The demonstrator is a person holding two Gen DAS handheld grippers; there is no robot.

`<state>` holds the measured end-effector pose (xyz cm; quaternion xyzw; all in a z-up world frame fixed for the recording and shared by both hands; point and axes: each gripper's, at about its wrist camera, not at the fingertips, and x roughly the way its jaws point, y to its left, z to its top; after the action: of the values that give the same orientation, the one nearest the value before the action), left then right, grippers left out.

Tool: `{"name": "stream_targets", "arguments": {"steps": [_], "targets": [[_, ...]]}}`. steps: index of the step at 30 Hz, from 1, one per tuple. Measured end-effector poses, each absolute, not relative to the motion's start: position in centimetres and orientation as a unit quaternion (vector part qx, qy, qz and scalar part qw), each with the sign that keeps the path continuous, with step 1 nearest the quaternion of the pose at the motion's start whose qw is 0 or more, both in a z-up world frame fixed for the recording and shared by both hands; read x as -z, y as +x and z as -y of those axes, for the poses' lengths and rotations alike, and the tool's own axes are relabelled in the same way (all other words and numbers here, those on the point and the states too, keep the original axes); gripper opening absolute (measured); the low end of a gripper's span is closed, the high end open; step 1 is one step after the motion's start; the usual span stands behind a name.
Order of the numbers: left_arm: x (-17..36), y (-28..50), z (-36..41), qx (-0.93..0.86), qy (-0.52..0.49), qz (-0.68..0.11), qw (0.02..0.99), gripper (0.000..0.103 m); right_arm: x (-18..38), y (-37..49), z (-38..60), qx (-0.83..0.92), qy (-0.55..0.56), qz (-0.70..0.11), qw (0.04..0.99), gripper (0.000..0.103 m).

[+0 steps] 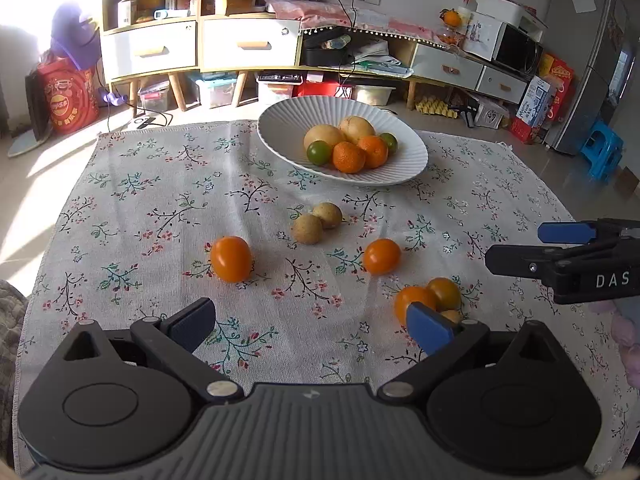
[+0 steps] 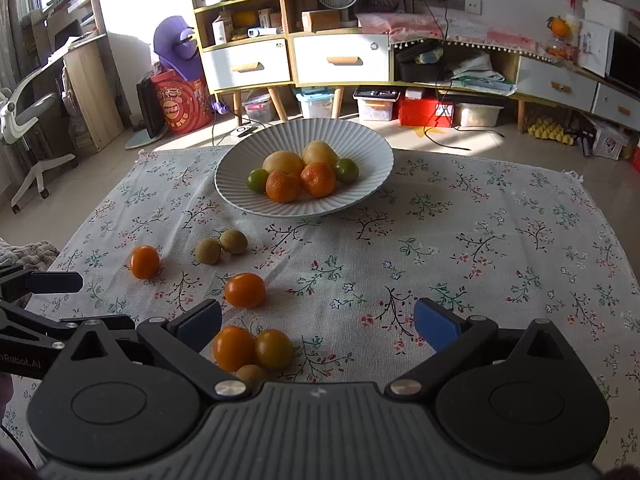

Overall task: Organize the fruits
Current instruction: 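Close the right gripper on a small brown kiwi while the left gripper grasps another kiwi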

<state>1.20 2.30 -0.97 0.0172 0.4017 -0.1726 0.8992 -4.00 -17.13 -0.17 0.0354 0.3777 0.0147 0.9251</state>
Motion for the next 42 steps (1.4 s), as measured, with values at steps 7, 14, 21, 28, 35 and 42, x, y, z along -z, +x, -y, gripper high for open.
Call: {"name": "stream_targets", "arguments": {"steps": [7,14,21,28,35,42], "targets": [[2.3,-0.1,-1.9,0.179,0.033,-0.407,0.895,0.094,0.9,-5.1,16.9,-0.018,0.017,-0.389,0.921,0.102],[3.5,-1.3,-1.6,0.192,0.055,-0.402,0.894,0.094,1.8,-6.5,16.6,-0.027,0.002,-0.39,0.92,0.102],[4.9,-2.4,-2.1,0.194,0.068,-0.379,0.902,0.094,3.0,-8.1,16.0,-0.058,-0.023,-0.376,0.924,0.102],[6.0,-2.7,-2.7,0.195,0.057,-0.374,0.905,0.094,4.2,-9.4,14.8,-0.113,-0.051,-0.361,0.924,0.1],[5.8,-2.6,-2.7,0.21,0.05,-0.369,0.904,0.094,4.2,-9.5,13.3,-0.146,-0.076,-0.347,0.923,0.08],[5.6,-3.4,-2.0,0.258,0.054,-0.369,0.892,0.088,3.9,-7.9,14.2,-0.142,-0.024,-0.366,0.919,0.055]]}}
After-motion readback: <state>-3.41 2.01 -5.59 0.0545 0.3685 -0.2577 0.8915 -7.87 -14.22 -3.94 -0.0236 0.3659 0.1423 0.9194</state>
